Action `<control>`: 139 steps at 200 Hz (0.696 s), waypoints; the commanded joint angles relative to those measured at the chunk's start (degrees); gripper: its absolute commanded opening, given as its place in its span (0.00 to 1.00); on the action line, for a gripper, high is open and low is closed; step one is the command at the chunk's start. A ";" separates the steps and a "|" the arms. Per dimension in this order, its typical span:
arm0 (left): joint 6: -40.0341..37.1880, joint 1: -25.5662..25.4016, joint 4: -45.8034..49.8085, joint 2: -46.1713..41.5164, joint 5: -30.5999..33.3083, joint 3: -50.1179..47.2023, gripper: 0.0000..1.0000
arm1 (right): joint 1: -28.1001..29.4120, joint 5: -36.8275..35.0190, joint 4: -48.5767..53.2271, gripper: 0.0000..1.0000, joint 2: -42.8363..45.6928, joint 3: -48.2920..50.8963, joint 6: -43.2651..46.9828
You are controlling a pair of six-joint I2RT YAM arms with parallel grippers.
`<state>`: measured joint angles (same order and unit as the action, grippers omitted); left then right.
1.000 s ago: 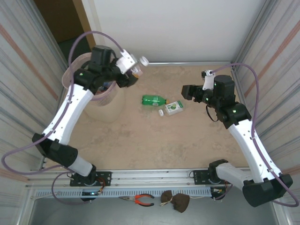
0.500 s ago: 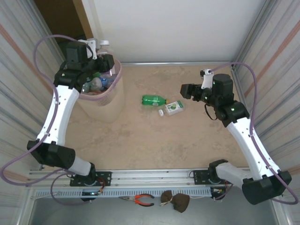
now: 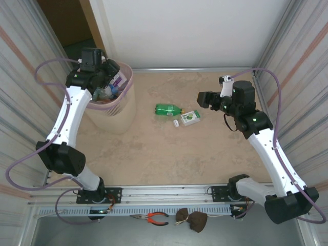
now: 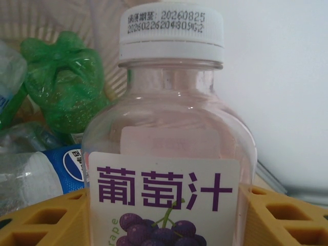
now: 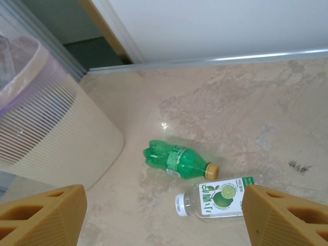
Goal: Put the plastic bottles in the bin
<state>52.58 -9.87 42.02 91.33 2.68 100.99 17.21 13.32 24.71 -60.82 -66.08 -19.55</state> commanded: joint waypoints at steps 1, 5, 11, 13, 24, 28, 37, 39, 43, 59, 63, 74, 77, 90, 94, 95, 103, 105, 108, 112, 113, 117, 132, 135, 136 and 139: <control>6.60 -0.33 0.80 1.11 1.33 -0.62 0.39 | -0.34 0.21 -0.26 0.79 1.21 0.63 -1.02; 6.90 -0.33 0.83 1.21 1.04 -0.68 0.41 | -0.38 0.11 -0.20 0.79 1.29 0.77 -0.94; 7.27 -0.33 0.87 1.31 0.60 -0.77 0.45 | -0.39 -0.04 -0.19 0.79 1.40 0.80 -0.84; 7.38 -0.33 0.87 1.35 0.43 -0.83 0.46 | -0.42 -0.14 -0.12 0.79 1.51 0.81 -0.84; 8.37 -0.49 0.80 1.16 0.01 -1.31 0.52 | -0.44 -0.55 -0.10 0.79 1.86 1.02 -0.59; 8.50 -0.58 0.67 1.11 -0.03 -1.50 0.53 | -0.47 -0.72 -0.18 0.79 1.85 1.04 -0.51; 8.89 -0.76 0.40 0.81 0.01 -1.85 0.57 | -0.47 -0.80 -0.19 0.79 1.93 1.05 -0.41; 9.07 -0.77 0.42 0.74 -0.03 -1.92 0.58 | -0.45 -0.78 -0.19 0.79 1.89 1.05 -0.41; 9.12 -0.85 0.41 0.65 -0.10 -2.01 0.60 | -0.43 -0.75 -0.15 0.79 1.92 1.02 -0.40; 9.89 -0.85 0.75 0.12 -0.13 -2.03 0.71 | -0.43 -0.54 -0.14 0.79 1.81 0.87 -0.31; 9.96 -0.85 0.78 -0.02 -0.19 -2.03 0.73 | -0.43 -0.49 -0.18 0.79 1.76 0.90 -0.31; 9.91 -0.85 0.78 -0.42 0.00 -2.03 0.78 | -0.43 -0.50 -0.17 0.79 1.80 0.87 -0.22; 9.91 -0.85 0.78 -0.58 0.00 -2.03 0.79 | -0.43 -0.49 -0.13 0.79 1.74 0.87 -0.22; 9.67 -0.90 0.78 -1.17 0.55 -2.16 0.83 | -0.43 -0.58 -0.06 0.79 1.66 0.87 -0.14; 9.57 -0.86 0.74 -1.38 0.58 -2.20 0.85 | -0.43 -0.59 -0.10 0.79 1.67 0.87 -0.05; 9.57 -0.86 0.76 -1.40 0.62 -2.20 0.85 | -0.43 -0.58 -0.10 0.79 1.67 0.83 -0.05; 9.20 -0.86 0.78 -1.69 0.68 -2.29 0.87 | -0.43 -0.58 -0.06 0.79 1.71 0.78 -0.05; 9.16 -0.86 0.74 -1.77 0.75 -2.29 0.87 | -0.49 -0.58 -0.09 0.79 1.73 0.85 -0.05; 9.13 -0.85 0.66 -1.97 0.73 -2.29 0.87 | -0.44 -0.60 -0.10 0.79 1.75 0.84 -0.05; 8.99 -0.87 0.69 -2.13 0.91 -2.35 0.87 | -0.43 -0.58 -0.14 0.79 1.80 0.83 -0.05; 8.92 -0.86 0.65 -2.17 0.92 -2.36 0.87 | -0.43 -0.58 -0.17 0.79 1.78 0.81 -0.05; 8.80 -0.85 0.50 -2.33 0.91 -2.44 0.87 | -0.43 -0.58 -0.11 0.79 1.81 0.82 -0.04; 7.60 -0.97 -1.30 -3.14 0.59 -3.12 0.86 | -0.47 -0.58 -0.10 0.79 1.82 0.87 -0.03; 7.46 -0.95 -1.70 -3.25 0.51 -3.28 0.85 | -0.49 -0.50 -0.10 0.79 1.77 0.87 -0.05; 7.41 -0.94 -1.78 -3.30 0.41 -3.31 0.85 | -0.46 -0.50 -0.10 0.79 1.76 0.87 -0.05; 7.17 -0.94 -2.31 -3.51 0.29 -3.47 0.83 | -0.45 -0.49 -0.09 0.79 1.76 0.87 -0.05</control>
<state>61.34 -10.57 41.78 90.94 2.66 98.61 17.21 13.28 24.71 -60.01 -66.06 -19.51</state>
